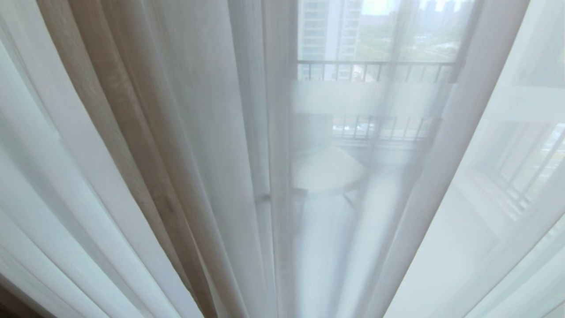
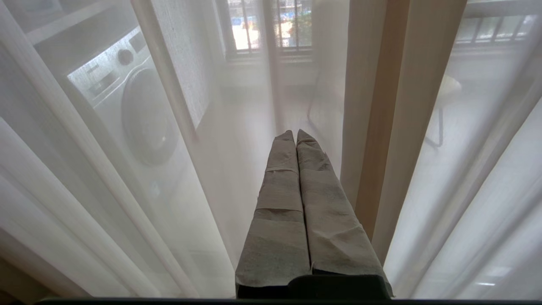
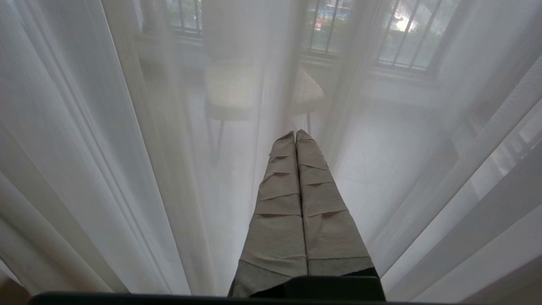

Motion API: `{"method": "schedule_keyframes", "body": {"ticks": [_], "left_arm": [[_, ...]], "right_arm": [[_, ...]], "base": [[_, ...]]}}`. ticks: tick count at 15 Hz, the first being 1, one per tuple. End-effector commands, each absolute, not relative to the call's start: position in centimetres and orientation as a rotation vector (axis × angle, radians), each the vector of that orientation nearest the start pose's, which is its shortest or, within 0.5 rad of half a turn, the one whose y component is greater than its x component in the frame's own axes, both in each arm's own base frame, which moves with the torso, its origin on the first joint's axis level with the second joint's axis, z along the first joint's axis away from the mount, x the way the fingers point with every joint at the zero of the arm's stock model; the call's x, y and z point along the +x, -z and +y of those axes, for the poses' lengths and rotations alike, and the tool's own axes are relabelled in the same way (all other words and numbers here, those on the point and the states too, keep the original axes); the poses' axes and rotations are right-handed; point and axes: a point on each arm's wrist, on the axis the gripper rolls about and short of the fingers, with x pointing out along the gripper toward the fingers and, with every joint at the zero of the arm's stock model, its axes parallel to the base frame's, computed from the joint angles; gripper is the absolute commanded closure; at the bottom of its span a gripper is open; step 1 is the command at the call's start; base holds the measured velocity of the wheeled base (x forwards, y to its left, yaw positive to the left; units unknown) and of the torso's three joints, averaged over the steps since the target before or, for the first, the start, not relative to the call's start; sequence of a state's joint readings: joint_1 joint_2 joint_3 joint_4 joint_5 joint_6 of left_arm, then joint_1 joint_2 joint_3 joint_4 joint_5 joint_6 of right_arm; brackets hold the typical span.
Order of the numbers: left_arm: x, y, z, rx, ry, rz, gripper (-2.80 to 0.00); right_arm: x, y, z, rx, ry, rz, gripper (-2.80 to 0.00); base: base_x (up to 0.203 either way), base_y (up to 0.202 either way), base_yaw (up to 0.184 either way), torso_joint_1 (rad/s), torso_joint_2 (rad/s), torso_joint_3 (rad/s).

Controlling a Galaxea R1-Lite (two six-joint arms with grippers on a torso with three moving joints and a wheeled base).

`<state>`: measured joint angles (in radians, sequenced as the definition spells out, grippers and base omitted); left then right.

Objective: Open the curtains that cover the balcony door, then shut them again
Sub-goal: Close the outer curtains on both sides

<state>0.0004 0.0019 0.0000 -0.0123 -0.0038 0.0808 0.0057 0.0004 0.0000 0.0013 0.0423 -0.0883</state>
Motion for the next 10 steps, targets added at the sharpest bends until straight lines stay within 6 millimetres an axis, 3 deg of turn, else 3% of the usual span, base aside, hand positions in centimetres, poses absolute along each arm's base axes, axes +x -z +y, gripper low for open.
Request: {"method": "schedule_keyframes", "body": {"ticks": [1, 10], "left_arm": [[-2.28, -7.67, -0.01, 0.069, 0.002, -0.012, 0.00], [-2.28, -7.67, -0.03, 0.091, 0.015, -0.013, 0.00]], "right_arm": [[-2.28, -7.53, 0.08, -0.089, -0.049, -0.001, 0.00], [-2.28, -7.53, 0.08, -0.089, -0.049, -0.001, 0.00]], "base": [[0.000, 0.000, 0.000, 0.000, 0.00, 0.000], [0.000, 0.000, 0.000, 0.000, 0.00, 0.000]]}}
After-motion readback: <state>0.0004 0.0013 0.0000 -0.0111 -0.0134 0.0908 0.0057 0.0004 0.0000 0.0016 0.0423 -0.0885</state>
